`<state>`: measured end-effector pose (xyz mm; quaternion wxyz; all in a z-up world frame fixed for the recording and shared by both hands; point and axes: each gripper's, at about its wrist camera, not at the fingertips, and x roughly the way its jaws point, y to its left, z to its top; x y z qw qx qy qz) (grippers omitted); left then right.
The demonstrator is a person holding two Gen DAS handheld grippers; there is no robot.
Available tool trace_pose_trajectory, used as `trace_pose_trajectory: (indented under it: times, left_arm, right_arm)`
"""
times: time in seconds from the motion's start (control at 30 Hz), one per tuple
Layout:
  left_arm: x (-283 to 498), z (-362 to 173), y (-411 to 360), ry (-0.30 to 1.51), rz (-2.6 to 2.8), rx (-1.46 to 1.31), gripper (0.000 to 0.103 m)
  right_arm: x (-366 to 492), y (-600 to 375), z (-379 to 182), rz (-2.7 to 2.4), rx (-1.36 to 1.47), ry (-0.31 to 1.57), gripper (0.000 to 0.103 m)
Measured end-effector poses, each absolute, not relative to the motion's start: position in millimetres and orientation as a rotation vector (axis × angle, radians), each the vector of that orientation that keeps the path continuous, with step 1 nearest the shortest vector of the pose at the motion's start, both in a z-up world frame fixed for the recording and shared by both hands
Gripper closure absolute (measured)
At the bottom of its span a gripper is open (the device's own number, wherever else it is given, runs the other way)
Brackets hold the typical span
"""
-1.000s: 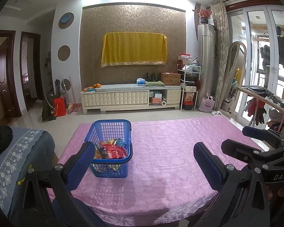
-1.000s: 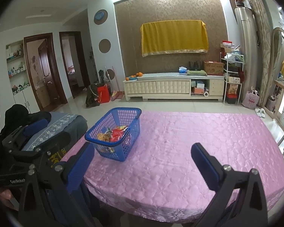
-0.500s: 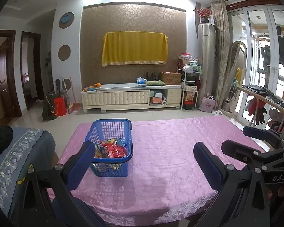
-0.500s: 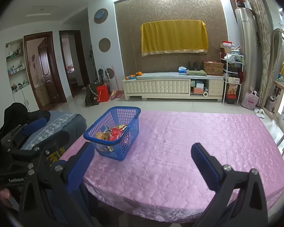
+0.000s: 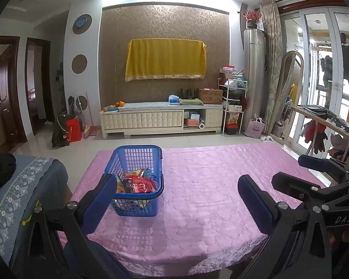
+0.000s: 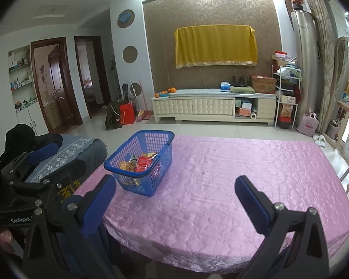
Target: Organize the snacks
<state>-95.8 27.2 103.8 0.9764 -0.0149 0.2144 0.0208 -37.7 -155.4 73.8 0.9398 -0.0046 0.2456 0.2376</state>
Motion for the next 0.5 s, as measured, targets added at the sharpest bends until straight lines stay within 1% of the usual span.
trace_pose_trajectory:
  times: [0.5]
  left_arm:
    - [-97.7, 104.2, 27.4, 0.435, 0.050, -0.028, 0.000]
  right_arm:
    - [-40.3, -153.8, 73.4, 0.487, -0.006, 0.509, 0.000]
